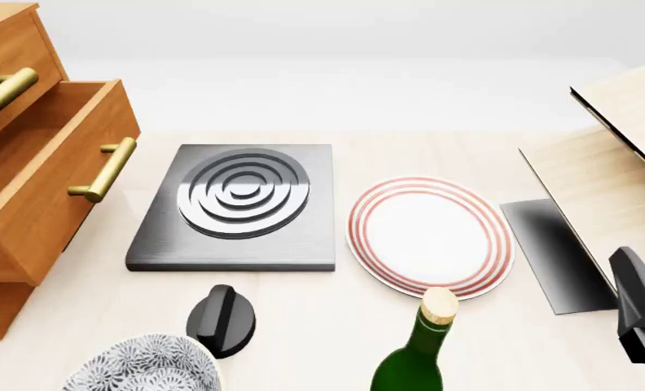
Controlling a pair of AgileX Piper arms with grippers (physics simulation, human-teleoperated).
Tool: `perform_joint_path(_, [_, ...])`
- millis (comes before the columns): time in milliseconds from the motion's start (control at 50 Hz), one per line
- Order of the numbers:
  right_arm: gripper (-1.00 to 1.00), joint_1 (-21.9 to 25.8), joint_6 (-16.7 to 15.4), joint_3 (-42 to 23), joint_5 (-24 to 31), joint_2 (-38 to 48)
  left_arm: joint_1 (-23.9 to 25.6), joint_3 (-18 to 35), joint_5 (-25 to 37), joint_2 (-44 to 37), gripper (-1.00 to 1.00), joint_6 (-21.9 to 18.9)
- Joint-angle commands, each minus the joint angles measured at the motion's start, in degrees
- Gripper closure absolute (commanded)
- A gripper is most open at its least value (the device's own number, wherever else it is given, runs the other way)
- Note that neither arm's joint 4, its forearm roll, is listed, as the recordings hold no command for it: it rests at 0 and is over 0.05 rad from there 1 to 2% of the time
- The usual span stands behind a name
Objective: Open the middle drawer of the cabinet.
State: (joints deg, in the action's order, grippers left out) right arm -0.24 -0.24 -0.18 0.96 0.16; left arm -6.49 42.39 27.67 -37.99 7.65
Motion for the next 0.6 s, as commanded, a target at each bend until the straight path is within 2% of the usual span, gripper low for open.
perform_joint_path(20, [-1.00, 0.13, 0.07, 0.01, -0.28, 0.06, -0.03, -0.60, -0.73, -0.34, -1.00, 1.20])
perform_joint_path(600, [-1.00, 0.13, 0.07, 0.01, -0.29, 0.05, -1.20, -3.49, -4.10, -3.11, -1.00, 0.50])
